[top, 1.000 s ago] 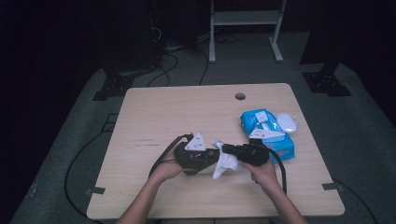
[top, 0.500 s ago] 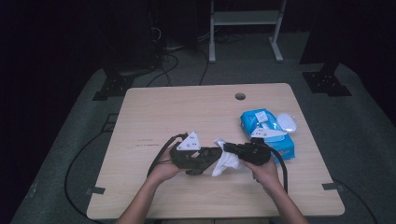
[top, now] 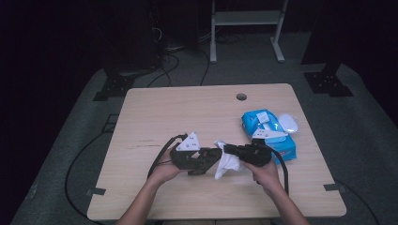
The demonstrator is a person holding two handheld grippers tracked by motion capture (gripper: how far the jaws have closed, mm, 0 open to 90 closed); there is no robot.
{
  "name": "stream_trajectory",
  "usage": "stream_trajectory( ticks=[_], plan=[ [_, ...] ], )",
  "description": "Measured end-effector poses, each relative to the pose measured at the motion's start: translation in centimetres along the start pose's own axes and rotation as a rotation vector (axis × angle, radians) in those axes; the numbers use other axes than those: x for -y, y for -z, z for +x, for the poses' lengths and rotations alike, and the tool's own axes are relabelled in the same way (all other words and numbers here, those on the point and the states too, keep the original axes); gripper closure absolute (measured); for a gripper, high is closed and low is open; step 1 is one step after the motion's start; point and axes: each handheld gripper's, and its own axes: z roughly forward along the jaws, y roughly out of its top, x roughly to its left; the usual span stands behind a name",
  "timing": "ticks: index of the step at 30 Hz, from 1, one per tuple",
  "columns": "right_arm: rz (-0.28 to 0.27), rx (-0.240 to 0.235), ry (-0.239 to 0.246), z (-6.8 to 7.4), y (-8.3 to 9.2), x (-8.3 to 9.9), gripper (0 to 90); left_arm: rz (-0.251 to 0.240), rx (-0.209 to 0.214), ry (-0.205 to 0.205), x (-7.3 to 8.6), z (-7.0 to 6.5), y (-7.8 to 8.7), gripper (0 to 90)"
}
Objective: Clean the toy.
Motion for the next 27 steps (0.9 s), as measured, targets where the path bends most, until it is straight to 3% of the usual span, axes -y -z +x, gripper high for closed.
stream_trajectory(
  ticks=[6,10,14,22,27],
  plan=[
    [-0.017,-0.015,0.001,0.2,0.1,-0.3,86.9,-0.011,-0.001,0.004,-0.1,0.0,0.1,63.9],
    [0.025,0.015,-0.007,-0.4,-0.3,0.4,86.9,-0.013,-0.005,0.005,0.0,0.1,0.2,63.9],
    [0.029,0.019,-0.009,-0.4,-0.3,0.5,86.9,-0.015,-0.001,0.005,0.0,0.1,0.1,63.9],
    [-0.033,-0.053,0.021,1.3,0.3,-1.1,86.9,-0.001,0.001,-0.012,-0.4,-0.2,-0.7,63.8],
    [-0.018,-0.018,0.006,0.2,0.5,-0.5,86.9,0.003,0.0,0.002,-0.5,0.1,-1.0,63.9]
  ],
)
